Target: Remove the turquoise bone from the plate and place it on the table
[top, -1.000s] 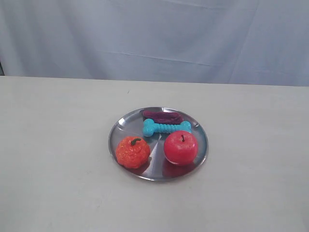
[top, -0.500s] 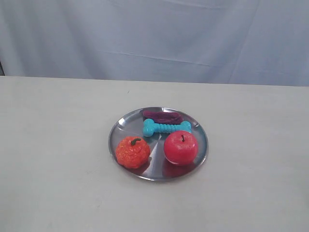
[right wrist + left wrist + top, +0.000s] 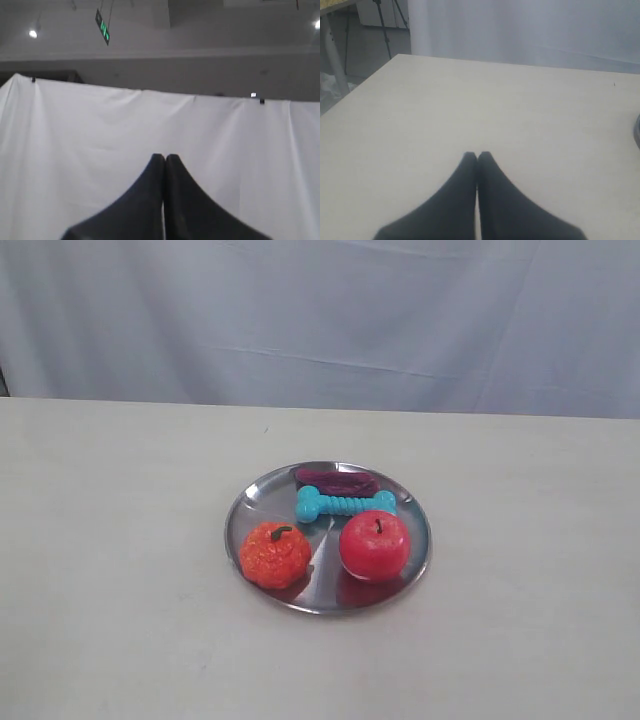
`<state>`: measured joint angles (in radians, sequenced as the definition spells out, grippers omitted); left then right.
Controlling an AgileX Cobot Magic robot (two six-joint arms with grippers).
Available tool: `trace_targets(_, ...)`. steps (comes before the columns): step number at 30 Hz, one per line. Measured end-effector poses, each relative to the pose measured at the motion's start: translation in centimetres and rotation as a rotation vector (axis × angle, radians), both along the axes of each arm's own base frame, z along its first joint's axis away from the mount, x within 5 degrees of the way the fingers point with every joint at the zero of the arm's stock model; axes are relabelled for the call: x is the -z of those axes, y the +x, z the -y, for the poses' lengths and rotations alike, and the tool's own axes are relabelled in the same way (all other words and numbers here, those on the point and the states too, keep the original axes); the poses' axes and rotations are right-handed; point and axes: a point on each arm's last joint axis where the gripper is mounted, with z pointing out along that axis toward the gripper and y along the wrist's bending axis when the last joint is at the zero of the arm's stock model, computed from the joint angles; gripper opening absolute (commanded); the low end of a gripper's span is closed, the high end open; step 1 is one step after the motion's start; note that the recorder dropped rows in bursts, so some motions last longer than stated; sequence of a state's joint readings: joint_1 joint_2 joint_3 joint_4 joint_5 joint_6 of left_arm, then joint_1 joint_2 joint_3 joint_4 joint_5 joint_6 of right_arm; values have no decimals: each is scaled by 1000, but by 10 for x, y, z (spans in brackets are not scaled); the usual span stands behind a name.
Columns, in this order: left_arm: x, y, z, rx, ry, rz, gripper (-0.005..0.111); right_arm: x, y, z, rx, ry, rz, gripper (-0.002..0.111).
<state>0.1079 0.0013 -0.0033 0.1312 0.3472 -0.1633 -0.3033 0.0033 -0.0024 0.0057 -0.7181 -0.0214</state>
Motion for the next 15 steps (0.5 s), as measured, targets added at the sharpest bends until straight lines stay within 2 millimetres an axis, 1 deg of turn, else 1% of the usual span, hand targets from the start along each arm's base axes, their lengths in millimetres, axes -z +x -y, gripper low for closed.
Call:
trace_targets(5,0,0,0,0,0,0,0,-8,-9,-3,-26,-17,136,0)
trace_targets(7,0,0,0,0,0,0,0,-11,-13,-4,-98,20,209,0)
trace_targets(9,0,0,0,0,0,0,0,-11,-13,-3,-200,103,229,0)
trace_targets(11,0,0,0,0,0,0,0,-12,-8,-2,-271,194,172,0)
trace_targets(12,0,0,0,0,0,0,0,-16,-1,-2,-260,230,28,0)
trace_targets(13,0,0,0,0,0,0,0,-17,3,-2,-235,237,-55,0)
trace_targets(14,0,0,0,0,0,0,0,-24,11,0,-196,249,-169,0)
trace_targets(15,0,0,0,0,0,0,0,-27,14,1,-190,257,-195,0)
